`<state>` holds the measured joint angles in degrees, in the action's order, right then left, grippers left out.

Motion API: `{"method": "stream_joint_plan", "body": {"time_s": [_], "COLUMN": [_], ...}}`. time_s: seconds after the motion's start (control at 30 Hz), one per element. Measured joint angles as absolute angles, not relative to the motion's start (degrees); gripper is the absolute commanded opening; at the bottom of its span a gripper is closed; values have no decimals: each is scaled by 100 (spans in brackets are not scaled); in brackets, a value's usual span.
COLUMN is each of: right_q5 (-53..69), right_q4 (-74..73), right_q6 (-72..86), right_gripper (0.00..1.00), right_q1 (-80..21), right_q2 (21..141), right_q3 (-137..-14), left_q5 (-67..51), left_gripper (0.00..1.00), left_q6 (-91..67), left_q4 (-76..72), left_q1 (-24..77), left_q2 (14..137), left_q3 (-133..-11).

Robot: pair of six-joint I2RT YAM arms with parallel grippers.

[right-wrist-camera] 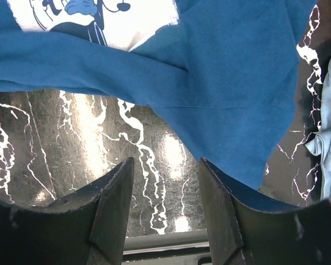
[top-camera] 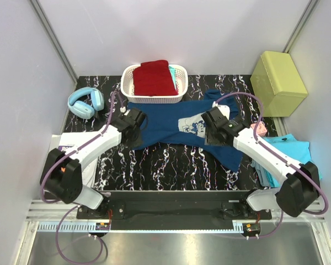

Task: Fold and stack the t-shirts
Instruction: Flatten out the tshirt

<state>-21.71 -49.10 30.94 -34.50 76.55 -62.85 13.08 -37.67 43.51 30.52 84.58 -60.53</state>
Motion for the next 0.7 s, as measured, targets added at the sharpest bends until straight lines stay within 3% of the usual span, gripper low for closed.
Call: {"method": "stream_joint_plan", "body": {"time_s": [0.27, 0.7], "right_q5": [-2060, -1341], "right_q4": [-5540, -5489], "right_q6": [3448, 5011], "right_gripper": [56, 57], "right_q1": [-3450, -3253], "right_q2": [8110, 7948], "right_q3": [-6582, -4960], "left_q5": [1542, 1544], "left_gripper": [0, 0], "left_q6": [-3776, -3597], "left_q4": [4646, 4644], "left_q1": [3087, 3089], "left_q2": [8034, 8261], "left_q3": [-5988, -6117]}}
